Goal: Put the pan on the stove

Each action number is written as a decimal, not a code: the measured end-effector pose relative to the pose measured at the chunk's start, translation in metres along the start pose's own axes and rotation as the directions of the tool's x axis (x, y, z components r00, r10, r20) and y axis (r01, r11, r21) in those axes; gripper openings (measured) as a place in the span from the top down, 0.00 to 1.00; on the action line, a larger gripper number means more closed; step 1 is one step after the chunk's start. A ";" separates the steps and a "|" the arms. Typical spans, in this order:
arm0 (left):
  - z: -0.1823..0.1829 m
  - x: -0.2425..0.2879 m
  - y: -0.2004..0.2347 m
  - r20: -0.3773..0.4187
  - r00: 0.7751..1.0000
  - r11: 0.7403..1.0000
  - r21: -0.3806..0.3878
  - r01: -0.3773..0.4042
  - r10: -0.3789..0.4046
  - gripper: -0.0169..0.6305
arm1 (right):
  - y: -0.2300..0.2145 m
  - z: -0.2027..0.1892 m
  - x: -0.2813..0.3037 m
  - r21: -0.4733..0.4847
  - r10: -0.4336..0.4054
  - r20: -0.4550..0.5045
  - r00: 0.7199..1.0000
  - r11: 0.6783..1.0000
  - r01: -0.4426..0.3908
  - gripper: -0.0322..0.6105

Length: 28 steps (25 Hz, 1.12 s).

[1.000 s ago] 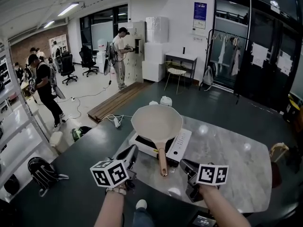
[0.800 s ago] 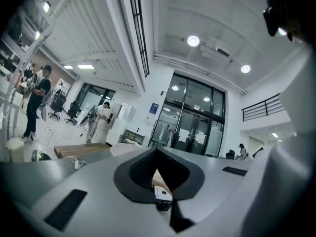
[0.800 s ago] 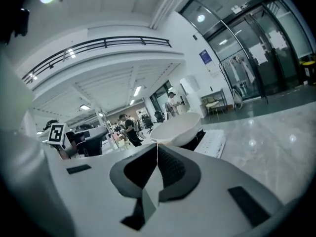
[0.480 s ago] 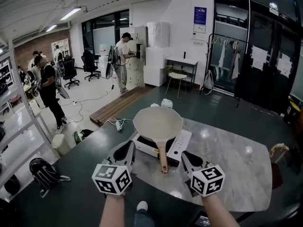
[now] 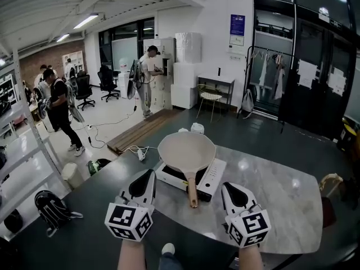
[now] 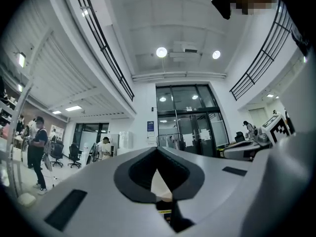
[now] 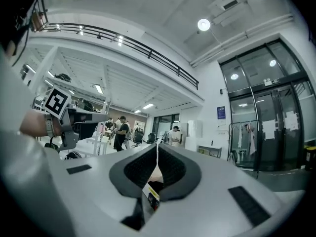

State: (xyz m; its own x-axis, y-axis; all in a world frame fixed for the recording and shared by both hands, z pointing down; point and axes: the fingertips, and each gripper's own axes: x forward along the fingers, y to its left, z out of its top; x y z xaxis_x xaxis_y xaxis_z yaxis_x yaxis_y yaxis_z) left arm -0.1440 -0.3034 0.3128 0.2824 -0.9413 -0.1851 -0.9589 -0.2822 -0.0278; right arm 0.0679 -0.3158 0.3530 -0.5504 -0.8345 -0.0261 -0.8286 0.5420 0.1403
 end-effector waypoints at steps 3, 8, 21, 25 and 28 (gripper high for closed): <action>-0.003 -0.002 -0.002 -0.005 1.000 1.000 0.000 0.005 -0.005 0.96 | 0.003 0.005 -0.002 0.008 -0.007 0.021 1.000 1.000 0.007 0.90; -0.012 -0.006 -0.010 -0.030 0.999 1.000 0.012 0.021 -0.021 0.96 | 0.006 0.011 -0.007 -0.044 -0.025 0.025 0.999 0.999 0.026 0.91; -0.006 -0.011 0.005 -0.015 1.000 1.000 -0.004 -0.010 0.010 0.96 | -0.032 0.025 -0.024 -0.015 -0.106 0.043 0.993 0.994 0.106 0.91; -0.007 -0.011 0.008 -0.019 1.000 1.000 -0.014 -0.019 0.019 0.96 | -0.034 0.030 -0.027 -0.010 -0.098 0.054 0.994 0.995 0.099 0.91; -0.006 -0.010 0.009 -0.020 1.000 1.000 -0.012 -0.022 0.021 0.96 | -0.035 0.031 -0.026 0.009 -0.078 0.060 0.995 0.997 0.077 0.91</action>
State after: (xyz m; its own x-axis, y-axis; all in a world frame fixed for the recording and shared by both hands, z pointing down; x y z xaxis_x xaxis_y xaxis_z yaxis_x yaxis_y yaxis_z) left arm -0.1553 -0.2978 0.3207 0.2624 -0.9505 -0.1663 -0.9644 -0.2641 -0.0121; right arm 0.1074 -0.3103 0.3183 -0.4893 -0.8668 -0.0959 -0.8696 0.4767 0.1285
